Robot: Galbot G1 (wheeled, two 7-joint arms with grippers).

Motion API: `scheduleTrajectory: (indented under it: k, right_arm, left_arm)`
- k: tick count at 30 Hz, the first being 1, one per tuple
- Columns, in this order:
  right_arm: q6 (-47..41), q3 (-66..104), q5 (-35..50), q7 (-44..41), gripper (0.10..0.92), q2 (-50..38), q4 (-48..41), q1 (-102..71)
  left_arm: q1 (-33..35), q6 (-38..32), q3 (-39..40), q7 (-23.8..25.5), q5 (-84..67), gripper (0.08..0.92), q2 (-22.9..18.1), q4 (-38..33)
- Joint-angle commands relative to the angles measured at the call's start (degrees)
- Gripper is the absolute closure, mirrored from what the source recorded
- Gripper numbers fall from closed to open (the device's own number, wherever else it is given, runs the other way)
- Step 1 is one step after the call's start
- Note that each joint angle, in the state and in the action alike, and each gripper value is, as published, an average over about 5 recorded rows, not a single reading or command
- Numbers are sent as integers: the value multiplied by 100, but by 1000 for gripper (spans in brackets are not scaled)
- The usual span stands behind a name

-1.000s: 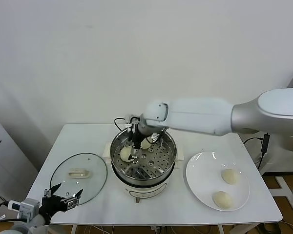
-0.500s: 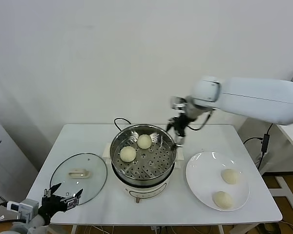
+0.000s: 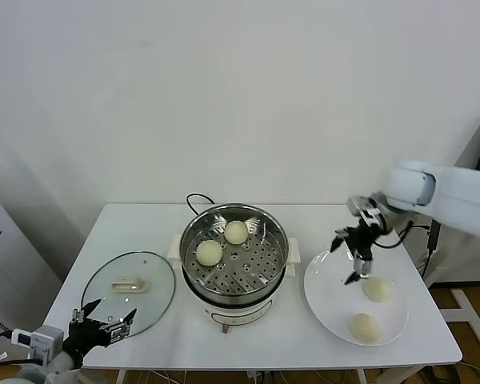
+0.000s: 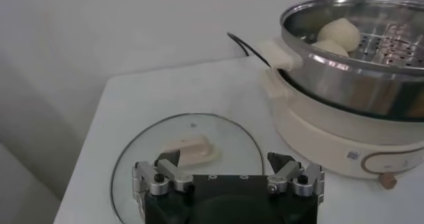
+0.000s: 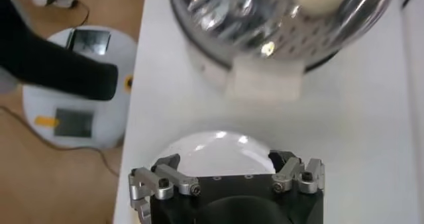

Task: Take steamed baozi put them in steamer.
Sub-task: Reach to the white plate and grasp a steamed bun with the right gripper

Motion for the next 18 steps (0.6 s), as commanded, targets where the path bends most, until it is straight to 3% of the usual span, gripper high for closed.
scheduleTrajectory:
  k: [1, 18]
  right_arm:
    - [348, 501, -881, -242, 203, -592, -40, -1097]
    - [592, 1414, -1514, -354, 203, -511, -619, -2328]
  left_arm:
    - [-3, 1, 14, 5, 14, 177, -13, 10]
    - [-48, -2, 57, 8, 62, 177, -17, 67]
